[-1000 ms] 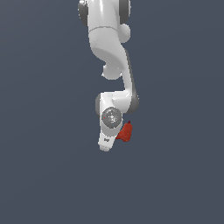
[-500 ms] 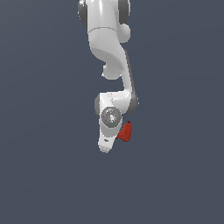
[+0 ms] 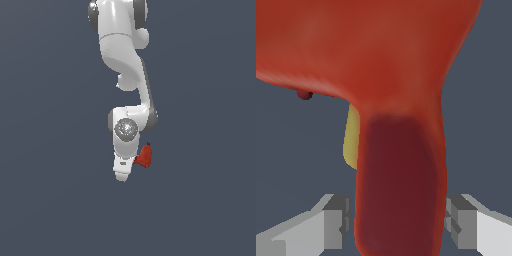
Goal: Pick up the object and move it to a goal position.
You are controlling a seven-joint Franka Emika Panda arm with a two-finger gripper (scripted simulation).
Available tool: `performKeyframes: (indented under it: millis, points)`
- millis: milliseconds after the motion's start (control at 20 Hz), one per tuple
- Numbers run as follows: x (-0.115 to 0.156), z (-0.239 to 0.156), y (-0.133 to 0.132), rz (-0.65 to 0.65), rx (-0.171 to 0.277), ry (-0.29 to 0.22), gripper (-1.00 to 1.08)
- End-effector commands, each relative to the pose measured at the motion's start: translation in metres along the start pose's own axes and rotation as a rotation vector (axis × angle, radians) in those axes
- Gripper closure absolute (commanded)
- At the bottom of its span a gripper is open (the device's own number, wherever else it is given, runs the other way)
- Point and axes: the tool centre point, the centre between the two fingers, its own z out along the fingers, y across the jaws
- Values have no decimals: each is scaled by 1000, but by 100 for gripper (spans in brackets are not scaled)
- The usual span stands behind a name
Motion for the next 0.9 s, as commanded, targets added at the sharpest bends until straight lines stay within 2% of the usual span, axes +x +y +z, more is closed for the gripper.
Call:
performKeyframes:
  millis: [0, 850]
  points:
    - [4, -5, 17, -31, -68, 26, 108]
    - [46, -66, 105, -283, -518, 210, 108]
